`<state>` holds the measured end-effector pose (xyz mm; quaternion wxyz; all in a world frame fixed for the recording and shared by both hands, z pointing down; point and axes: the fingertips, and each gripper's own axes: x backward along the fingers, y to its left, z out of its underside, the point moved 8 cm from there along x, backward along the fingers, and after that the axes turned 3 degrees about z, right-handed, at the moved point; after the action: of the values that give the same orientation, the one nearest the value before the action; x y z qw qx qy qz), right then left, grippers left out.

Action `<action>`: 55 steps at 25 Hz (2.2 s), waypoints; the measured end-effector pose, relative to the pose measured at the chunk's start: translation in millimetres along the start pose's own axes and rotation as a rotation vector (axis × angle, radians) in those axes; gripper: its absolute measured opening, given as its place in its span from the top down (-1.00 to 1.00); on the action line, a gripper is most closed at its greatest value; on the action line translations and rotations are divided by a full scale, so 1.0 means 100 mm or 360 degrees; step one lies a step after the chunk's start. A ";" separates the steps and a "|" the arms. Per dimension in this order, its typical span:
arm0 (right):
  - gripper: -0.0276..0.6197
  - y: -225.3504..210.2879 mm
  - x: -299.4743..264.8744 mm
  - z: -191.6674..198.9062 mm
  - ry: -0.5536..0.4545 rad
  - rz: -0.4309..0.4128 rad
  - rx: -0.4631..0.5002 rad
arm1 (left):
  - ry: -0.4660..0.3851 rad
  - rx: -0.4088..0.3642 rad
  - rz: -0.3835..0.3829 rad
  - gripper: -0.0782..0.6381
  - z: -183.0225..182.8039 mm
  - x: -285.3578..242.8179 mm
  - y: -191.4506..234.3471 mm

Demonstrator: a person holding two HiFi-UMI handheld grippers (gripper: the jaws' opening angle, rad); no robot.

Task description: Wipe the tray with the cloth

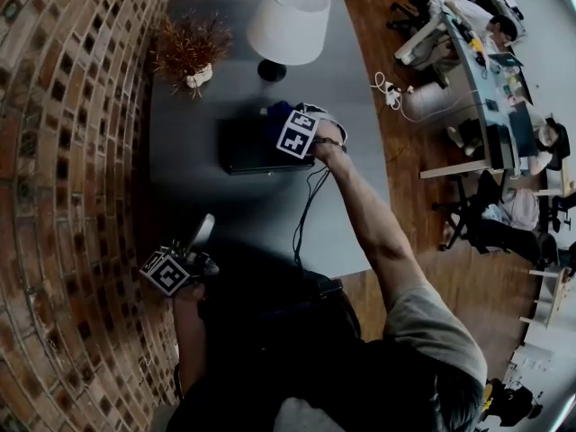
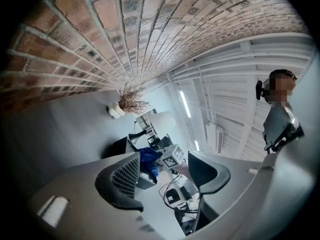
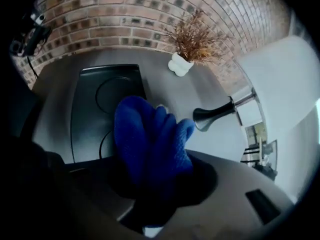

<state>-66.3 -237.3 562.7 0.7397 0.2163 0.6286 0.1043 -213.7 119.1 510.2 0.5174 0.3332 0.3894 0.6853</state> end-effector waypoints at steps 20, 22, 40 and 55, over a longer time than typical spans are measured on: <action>0.52 0.07 0.11 0.37 0.0143 0.0112 0.0243 | 0.0037 -0.0002 0.0005 -0.06 0.05 -0.02 0.01; 0.52 0.28 0.23 0.40 0.0160 0.0107 0.0336 | 0.0055 0.0000 0.0002 -0.06 0.05 -0.02 0.04; 0.52 0.48 0.30 1.71 -0.0119 0.0058 -0.0730 | 0.0444 -0.0509 -0.0142 -0.10 -0.13 -1.27 0.57; 0.52 1.20 0.30 1.26 -0.0358 0.0017 0.0571 | 0.0710 -0.0573 -0.0262 -0.13 0.02 -1.57 0.78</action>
<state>76.0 -142.4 605.3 0.7543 0.3581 0.5494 -0.0303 -209.0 -44.7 571.1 0.5236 0.0444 0.3915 0.7554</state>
